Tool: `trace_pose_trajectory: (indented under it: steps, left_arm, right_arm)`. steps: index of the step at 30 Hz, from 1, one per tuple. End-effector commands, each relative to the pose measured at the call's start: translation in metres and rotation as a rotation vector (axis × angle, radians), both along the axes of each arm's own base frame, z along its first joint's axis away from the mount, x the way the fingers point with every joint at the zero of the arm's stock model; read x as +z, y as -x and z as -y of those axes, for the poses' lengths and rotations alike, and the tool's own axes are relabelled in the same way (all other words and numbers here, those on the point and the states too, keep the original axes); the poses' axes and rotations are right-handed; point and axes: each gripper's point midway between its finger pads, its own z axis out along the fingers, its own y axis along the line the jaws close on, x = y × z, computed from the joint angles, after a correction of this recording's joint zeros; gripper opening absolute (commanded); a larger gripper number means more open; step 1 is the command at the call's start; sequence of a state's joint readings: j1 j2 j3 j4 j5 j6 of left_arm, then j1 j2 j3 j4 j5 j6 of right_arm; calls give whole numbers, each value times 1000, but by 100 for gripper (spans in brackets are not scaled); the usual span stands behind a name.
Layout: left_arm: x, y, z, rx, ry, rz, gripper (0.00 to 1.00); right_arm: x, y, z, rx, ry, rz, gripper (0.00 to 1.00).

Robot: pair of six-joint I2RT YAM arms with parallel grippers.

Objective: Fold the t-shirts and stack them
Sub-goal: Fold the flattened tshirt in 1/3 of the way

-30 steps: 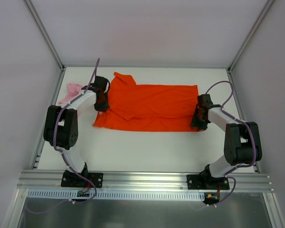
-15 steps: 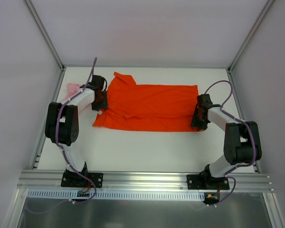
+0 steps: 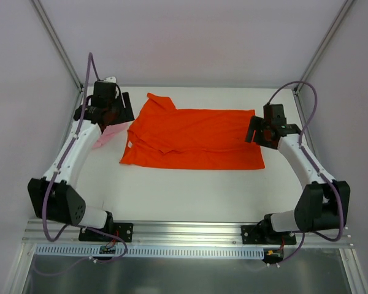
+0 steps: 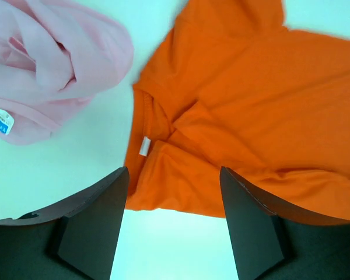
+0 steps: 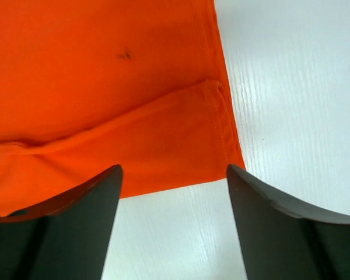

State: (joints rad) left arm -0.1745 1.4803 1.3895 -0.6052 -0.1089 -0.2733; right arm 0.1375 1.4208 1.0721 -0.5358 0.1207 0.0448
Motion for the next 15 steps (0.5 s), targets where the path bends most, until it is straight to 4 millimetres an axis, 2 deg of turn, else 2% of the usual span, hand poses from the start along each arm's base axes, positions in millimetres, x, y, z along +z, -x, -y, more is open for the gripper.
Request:
trace_pose_trajectory:
  steps: [1,2,3,6,7,9,10,15]
  left_arm:
    - [-11,56,1,60,99,-113,65]
    - [-20,66,3,70,124,-132,65]
    - [-38,83,6,71,156,-149,66]
    - [-55,100,7,119,209,-142,72]
    - [-73,108,7,138,217,-168,74]
    - [-85,117,10,146,245,-184,75]
    - [-98,123,9,182,258,-204,76]
    - [-129,135,-4,327,259,-212,76]
  right_arm:
    - [43,11,6,-4,24,72,80]
    - [44,14,7,-15,26,74,83]
    - [42,22,15,-43,51,66,84]
    - [34,34,25,-110,66,52,80]
    - [24,42,28,-126,63,34,79]
    - [14,47,34,-190,48,26,78]
    - [3,54,36,-214,49,1,78]
    - [-12,55,48,-288,47,13,78]
